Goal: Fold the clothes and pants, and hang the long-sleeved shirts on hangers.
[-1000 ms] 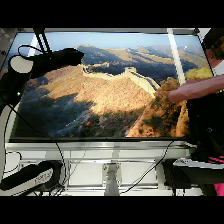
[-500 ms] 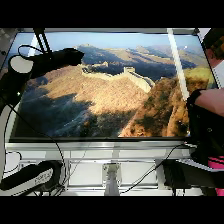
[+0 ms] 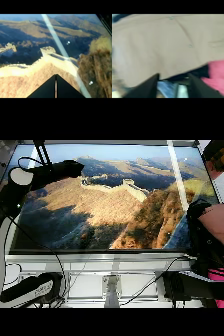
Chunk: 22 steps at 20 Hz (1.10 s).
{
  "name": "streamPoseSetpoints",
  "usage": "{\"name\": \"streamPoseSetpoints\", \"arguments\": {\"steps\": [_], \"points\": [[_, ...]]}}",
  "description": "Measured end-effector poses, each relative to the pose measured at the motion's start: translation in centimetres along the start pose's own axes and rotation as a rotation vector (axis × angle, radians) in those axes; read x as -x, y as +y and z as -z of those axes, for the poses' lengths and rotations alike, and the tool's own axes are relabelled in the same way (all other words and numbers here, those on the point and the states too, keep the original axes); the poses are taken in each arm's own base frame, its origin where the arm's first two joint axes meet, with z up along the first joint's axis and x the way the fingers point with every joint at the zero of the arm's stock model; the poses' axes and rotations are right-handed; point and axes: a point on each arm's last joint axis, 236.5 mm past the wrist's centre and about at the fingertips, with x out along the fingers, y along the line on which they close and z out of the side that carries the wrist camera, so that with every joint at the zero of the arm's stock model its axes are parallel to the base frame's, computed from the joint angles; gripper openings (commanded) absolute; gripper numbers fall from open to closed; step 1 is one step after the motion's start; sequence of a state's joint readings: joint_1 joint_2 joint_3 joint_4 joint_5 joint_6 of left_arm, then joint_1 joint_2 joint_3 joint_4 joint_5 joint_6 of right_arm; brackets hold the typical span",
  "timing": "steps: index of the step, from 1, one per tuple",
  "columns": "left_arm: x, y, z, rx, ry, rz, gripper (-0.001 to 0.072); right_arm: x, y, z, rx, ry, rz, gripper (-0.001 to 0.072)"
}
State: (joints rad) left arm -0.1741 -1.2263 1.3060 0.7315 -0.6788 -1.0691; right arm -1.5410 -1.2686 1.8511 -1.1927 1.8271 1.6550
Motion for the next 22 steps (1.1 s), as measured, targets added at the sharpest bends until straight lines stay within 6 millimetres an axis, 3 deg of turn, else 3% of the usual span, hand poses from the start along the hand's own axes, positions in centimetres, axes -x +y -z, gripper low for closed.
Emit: {"name": "streamPoseSetpoints", "arguments": {"steps": [2, 5, 8, 11, 14, 16, 19, 22], "points": [[0.6, 0.9, -0.5, 0.004, -0.013, -0.018, 0.0009, 0.2, 4.2, 0.1, 0.046, 0.001, -0.167, 0.0020], [3.7, 2.6, -2.5, 0.002, -0.061, -0.061, 0.0009, 1.6, 13.0, 2.2, 0.199, 0.045, -0.466, 0.0020], [9.0, 3.7, -5.1, -0.015, -0.129, -0.115, 0.0009, 3.8, 21.3, 6.6, 0.380, 0.127, -0.705, 0.0020], [14.6, 3.3, -6.8, -0.043, -0.186, -0.162, 0.0009, 6.0, 27.3, 12.1, 0.539, 0.218, -0.865, 0.0021], [19.3, 1.8, -7.7, -0.062, -0.238, -0.197, 0.0010, 7.9, 31.0, 17.7, 0.671, 0.323, -0.975, 0.0022], [21.6, 0.2, -8.0, -0.086, -0.271, -0.209, 0.0010, 8.8, 32.5, 20.4, 0.727, 0.367, -1.022, 0.0022], [24.3, -2.3, -8.3, -0.130, -0.318, -0.217, 0.0011, 10.0, 34.4, 22.9, 0.764, 0.390, -1.084, 0.0022], [26.2, -4.4, -8.5, -0.170, -0.355, -0.218, 0.0011, 10.6, 35.2, 23.9, 0.779, 0.399, -1.111, 0.0023]]}}
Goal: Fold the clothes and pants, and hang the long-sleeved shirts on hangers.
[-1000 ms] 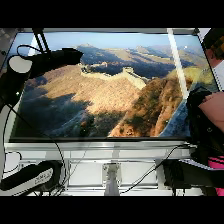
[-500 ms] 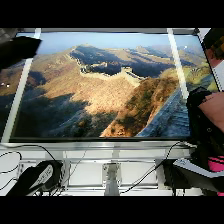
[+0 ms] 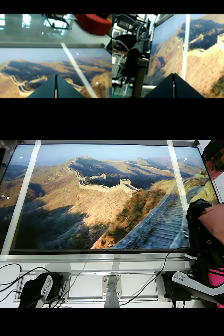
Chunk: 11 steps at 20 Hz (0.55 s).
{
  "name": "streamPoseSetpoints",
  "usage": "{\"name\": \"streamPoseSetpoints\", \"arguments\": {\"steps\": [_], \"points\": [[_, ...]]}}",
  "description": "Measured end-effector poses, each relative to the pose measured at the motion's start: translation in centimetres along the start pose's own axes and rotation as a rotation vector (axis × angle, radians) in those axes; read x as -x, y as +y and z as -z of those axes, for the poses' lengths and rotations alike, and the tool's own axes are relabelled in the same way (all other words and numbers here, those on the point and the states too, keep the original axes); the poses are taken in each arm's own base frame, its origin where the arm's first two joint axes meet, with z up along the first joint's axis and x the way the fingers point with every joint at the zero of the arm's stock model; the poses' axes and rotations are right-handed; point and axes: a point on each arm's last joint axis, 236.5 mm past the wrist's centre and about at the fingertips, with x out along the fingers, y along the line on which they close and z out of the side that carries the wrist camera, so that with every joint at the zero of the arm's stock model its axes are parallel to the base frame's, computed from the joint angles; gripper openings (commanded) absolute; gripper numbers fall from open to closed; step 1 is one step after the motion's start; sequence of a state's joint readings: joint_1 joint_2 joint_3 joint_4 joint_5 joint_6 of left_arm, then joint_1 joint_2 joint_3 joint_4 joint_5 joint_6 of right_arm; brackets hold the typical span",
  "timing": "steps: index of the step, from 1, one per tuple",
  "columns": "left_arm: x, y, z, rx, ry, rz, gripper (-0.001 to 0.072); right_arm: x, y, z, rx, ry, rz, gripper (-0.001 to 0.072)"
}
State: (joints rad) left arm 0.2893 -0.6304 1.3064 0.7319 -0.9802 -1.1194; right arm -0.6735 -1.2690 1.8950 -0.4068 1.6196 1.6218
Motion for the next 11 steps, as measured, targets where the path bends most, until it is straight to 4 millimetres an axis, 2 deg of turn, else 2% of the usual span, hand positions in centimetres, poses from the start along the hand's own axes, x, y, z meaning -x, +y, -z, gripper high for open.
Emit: {"name": "streamPoseSetpoints", "arguments": {"steps": [5, 11], "points": [[2.0, -1.6, -1.0, -0.034, -0.043, 0.003, 0.0011, -0.5, 0.6, -0.1, 0.007, -0.003, -0.014, 0.0022], [2.7, -2.2, -1.3, -0.046, -0.058, 0.005, 0.0011, -0.6, 0.7, -0.1, 0.009, -0.003, -0.017, 0.0023]]}}
